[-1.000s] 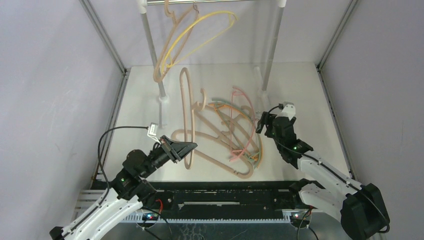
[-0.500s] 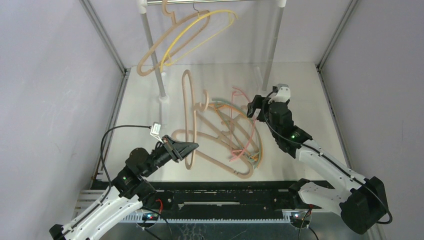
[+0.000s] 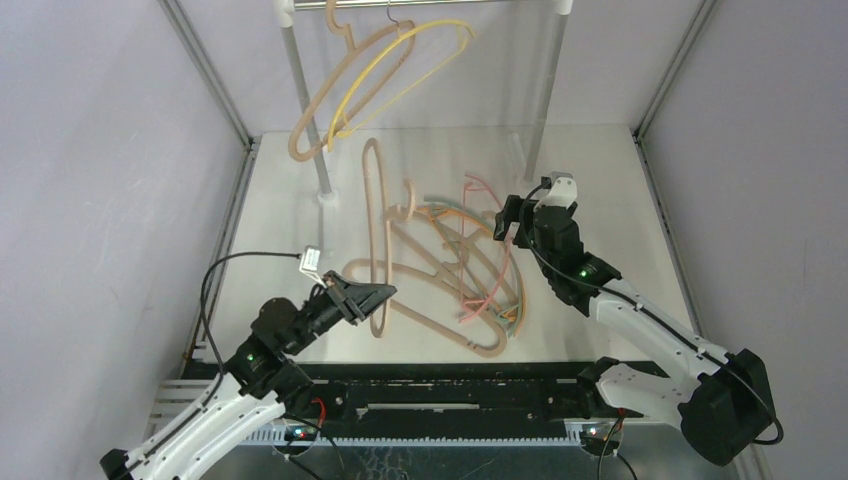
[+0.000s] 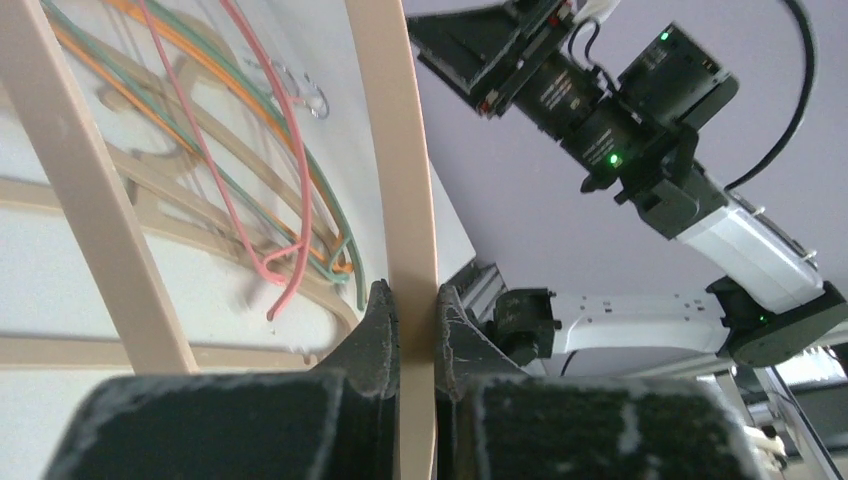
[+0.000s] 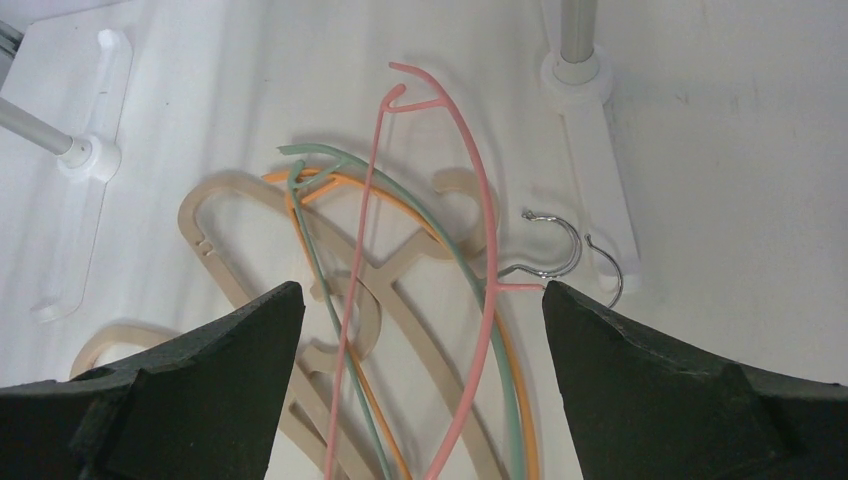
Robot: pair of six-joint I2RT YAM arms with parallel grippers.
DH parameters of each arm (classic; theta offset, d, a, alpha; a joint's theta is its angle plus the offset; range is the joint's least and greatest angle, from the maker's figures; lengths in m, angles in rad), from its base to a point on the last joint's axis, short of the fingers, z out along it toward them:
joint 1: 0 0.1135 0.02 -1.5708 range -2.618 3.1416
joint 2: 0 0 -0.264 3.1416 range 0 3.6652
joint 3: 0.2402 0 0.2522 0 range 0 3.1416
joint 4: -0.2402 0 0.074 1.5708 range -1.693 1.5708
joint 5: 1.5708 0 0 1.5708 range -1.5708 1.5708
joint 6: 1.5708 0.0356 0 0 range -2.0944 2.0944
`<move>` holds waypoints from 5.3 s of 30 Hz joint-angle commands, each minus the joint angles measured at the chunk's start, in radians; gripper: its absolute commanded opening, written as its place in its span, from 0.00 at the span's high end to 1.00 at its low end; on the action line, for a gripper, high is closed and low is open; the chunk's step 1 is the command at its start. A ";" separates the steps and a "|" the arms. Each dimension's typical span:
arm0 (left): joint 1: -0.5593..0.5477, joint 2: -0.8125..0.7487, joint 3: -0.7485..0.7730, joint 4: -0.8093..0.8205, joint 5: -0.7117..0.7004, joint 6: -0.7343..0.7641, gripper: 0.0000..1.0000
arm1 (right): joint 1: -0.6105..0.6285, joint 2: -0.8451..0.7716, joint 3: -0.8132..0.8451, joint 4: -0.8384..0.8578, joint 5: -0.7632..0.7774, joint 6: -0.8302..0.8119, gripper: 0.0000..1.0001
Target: Organize the hangers
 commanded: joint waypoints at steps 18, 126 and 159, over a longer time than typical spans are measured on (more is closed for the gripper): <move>0.005 -0.209 -0.016 -0.041 -0.201 0.063 1.00 | 0.008 -0.016 -0.015 0.019 0.021 0.001 0.03; 0.447 0.906 0.617 1.096 0.563 -0.487 1.00 | 0.014 -0.089 0.023 -0.041 0.071 -0.029 0.03; 0.559 1.086 0.939 0.658 0.483 -0.483 1.00 | -0.102 -0.087 0.028 -0.066 0.012 -0.042 0.02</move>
